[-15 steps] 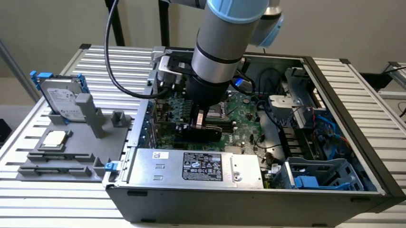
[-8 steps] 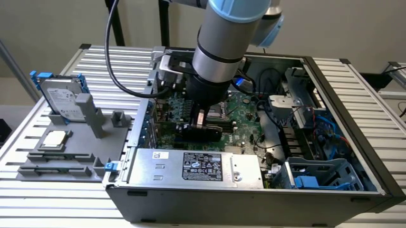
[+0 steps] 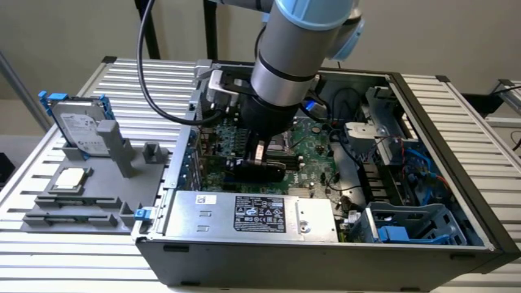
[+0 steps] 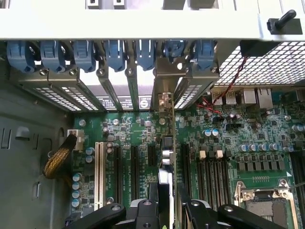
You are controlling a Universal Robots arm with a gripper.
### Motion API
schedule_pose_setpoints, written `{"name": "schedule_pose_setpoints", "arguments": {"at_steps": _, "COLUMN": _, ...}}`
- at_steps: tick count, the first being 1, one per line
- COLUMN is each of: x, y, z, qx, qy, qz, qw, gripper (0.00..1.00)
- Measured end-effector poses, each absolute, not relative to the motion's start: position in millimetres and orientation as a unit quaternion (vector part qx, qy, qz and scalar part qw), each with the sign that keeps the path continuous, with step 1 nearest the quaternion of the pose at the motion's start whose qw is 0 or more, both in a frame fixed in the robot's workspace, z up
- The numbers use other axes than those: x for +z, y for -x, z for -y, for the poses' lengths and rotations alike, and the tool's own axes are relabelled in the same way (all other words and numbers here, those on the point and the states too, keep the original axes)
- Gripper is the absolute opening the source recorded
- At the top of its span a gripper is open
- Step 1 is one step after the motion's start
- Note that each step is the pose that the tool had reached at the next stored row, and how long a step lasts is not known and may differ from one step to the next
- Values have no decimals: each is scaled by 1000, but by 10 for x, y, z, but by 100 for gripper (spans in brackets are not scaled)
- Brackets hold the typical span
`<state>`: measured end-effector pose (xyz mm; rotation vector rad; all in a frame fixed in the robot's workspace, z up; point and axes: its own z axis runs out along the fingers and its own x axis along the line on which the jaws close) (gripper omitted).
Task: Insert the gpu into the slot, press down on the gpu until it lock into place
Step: 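Insert the gpu into the slot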
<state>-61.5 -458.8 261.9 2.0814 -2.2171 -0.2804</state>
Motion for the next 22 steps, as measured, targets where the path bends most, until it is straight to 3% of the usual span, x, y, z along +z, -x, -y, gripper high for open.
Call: {"name": "schedule_pose_setpoints", "arguments": {"at_steps": 22, "x": 2546, "y": 581, "z": 4587, "qx": -102, "qy": -680, "qz": 724, "qw": 55, "gripper": 26}}
